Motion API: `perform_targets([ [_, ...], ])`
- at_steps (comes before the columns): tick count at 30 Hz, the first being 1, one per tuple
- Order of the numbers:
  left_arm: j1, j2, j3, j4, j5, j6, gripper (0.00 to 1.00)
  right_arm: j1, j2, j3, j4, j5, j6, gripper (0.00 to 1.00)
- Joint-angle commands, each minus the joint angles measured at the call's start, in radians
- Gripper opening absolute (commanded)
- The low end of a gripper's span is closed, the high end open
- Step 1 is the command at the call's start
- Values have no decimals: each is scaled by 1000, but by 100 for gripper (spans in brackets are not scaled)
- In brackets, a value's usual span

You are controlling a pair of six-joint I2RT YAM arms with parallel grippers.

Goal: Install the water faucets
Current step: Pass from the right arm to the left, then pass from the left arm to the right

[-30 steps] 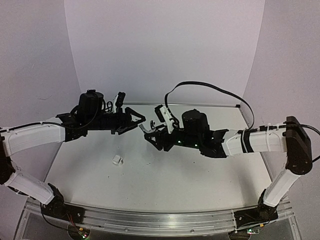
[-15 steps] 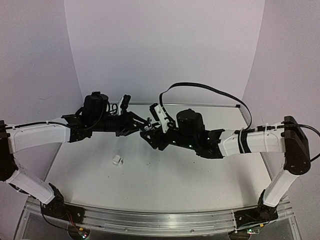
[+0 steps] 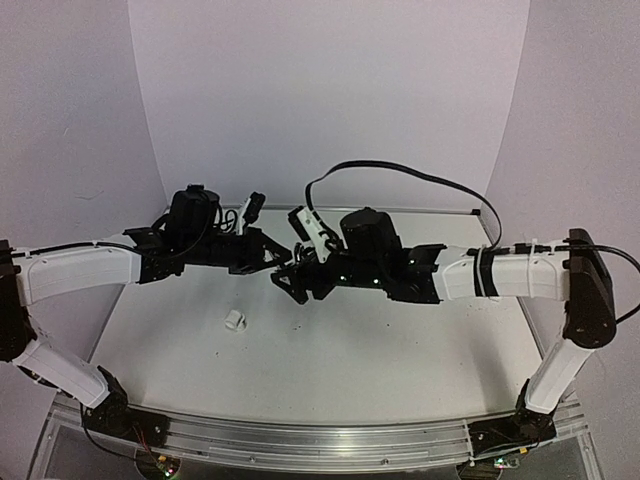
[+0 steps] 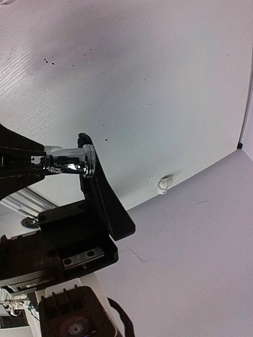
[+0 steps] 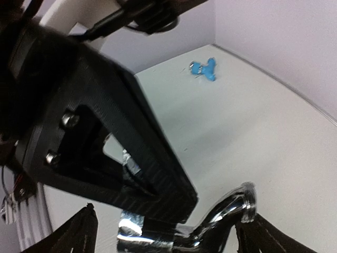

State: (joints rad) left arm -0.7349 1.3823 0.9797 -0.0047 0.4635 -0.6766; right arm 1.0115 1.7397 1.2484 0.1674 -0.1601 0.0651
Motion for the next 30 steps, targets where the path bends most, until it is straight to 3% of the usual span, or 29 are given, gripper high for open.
perform_targets([
  [1,10,29,136,-161,148,272,0,-66,-78,0,-194,-437,84,98],
  [4,16,45,181,-258,299,417,0,-147,-122,-30,-239,-732,135,98],
  [11,25,71,218,-286,585,497,0,-235,-130,-24,-311,-1013,116,94],
  [19,25,87,240,-290,627,495,0,-230,-35,47,-204,-1095,197,61],
  [22,25,94,246,-293,632,491,0,-216,-31,50,-165,-1096,212,57],
  [25,25,103,248,-295,636,489,0,-208,-12,57,-128,-1081,235,44],
  [30,24,119,257,-306,643,493,0,-205,14,69,-71,-1072,285,32],
])
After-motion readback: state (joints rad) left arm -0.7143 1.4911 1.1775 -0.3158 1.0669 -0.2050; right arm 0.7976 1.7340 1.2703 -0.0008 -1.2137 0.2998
